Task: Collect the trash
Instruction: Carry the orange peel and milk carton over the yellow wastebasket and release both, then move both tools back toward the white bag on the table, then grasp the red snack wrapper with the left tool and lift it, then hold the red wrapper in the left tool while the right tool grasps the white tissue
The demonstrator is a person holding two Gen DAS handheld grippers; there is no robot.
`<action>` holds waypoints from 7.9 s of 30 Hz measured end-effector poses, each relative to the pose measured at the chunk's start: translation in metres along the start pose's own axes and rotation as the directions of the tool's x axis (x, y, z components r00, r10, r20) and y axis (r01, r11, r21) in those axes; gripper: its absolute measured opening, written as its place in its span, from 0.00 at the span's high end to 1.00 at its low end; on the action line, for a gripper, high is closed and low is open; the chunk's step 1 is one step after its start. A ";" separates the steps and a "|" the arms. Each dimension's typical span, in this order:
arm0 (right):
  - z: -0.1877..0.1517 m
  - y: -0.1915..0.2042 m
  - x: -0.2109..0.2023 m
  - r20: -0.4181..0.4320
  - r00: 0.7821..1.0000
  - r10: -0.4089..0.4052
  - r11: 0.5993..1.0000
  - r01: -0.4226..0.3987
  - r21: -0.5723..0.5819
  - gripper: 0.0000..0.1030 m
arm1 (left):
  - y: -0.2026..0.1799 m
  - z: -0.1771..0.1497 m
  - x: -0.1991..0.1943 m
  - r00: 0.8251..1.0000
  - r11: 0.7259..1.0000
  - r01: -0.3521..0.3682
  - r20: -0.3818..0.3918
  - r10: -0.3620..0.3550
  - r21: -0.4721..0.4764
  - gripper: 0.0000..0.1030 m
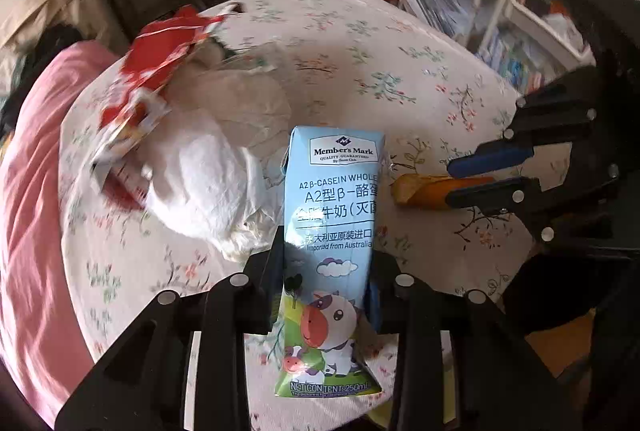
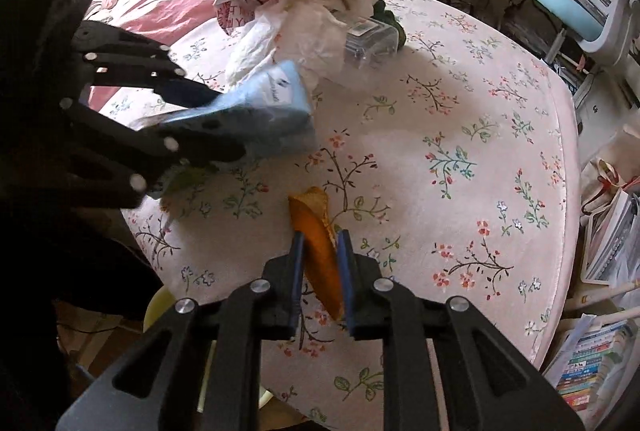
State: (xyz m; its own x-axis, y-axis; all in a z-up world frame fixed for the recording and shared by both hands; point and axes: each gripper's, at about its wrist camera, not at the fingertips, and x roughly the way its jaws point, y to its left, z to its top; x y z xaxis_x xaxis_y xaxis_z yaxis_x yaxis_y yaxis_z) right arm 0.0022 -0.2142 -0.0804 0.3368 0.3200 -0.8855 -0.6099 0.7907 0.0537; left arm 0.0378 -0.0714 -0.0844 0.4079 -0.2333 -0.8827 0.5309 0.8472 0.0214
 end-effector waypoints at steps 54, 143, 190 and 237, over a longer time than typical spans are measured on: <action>-0.079 0.059 -0.055 0.238 0.967 0.096 0.978 -0.136 0.158 0.52 | -0.070 -0.148 -0.107 0.949 0.936 -0.157 0.214 0.231 -0.315 0.28; 0.014 0.035 -0.016 0.234 0.972 -0.034 0.978 -0.016 0.210 0.23 | 0.077 -0.014 -0.050 0.930 0.859 -0.122 0.246 0.275 -0.497 0.18; 0.094 0.055 0.018 0.349 0.935 -0.056 0.993 0.015 0.121 0.25 | 0.152 0.010 -0.086 0.913 0.794 0.060 0.355 0.201 -0.604 0.51; 0.009 0.017 0.018 0.103 0.984 -0.148 0.942 0.108 0.317 0.67 | 0.144 -0.020 -0.099 0.913 0.798 0.047 0.350 0.210 -0.601 0.51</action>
State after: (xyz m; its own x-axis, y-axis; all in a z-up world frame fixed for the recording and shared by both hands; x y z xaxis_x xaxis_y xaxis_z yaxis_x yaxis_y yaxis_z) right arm 0.0040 -0.1902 -0.0913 0.4951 0.2514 -0.8316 -0.3104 0.9452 0.1010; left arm 0.0588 0.0830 -0.0029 0.7439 -0.2023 -0.6369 -0.0034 0.9519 -0.3064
